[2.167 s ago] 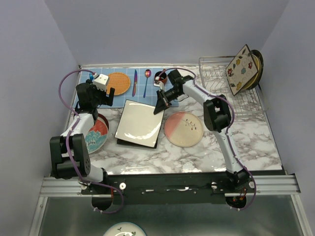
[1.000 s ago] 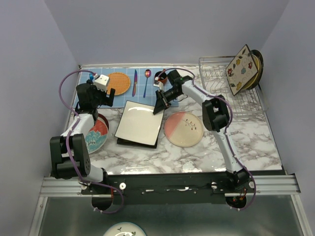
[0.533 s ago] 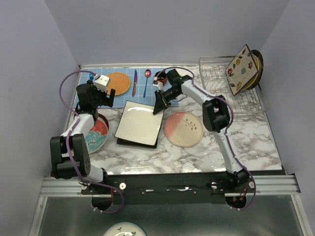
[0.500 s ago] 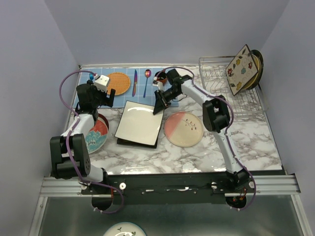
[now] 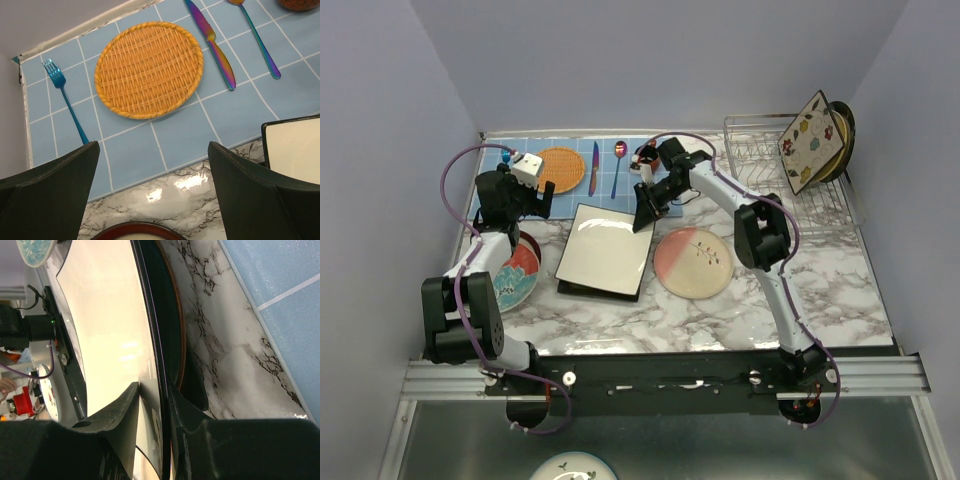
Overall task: Unload the plates from the dish rack
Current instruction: Place the plate at the center of the board.
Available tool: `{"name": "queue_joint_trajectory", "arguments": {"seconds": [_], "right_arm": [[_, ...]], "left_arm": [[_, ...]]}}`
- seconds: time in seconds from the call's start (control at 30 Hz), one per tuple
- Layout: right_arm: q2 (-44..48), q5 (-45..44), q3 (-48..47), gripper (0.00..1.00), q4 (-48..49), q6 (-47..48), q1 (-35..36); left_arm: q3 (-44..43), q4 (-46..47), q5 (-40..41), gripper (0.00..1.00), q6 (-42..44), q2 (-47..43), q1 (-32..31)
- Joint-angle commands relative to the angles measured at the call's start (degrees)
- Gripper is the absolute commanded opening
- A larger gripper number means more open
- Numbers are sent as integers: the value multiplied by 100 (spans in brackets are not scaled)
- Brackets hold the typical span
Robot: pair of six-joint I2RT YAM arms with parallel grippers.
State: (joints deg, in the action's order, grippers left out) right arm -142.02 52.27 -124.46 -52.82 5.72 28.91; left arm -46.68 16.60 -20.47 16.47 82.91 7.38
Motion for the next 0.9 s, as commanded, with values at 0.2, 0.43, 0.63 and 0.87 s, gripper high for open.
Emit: {"name": "queue_joint_trajectory", "arguments": {"seconds": [0.2, 0.43, 0.63, 0.87], "right_arm": [[60, -841, -78, 35, -123, 351, -43], [113, -885, -17, 35, -124, 351, -43], [156, -955, -52, 36, -176, 404, -43], [192, -964, -52, 44, -360, 606, -43]], "left_arm": [[80, 98, -159, 99, 67, -118, 18], [53, 89, -185, 99, 49, -74, 18], [53, 63, -186, 99, 76, -91, 18], [1, 36, -194, 99, 85, -91, 18]]}}
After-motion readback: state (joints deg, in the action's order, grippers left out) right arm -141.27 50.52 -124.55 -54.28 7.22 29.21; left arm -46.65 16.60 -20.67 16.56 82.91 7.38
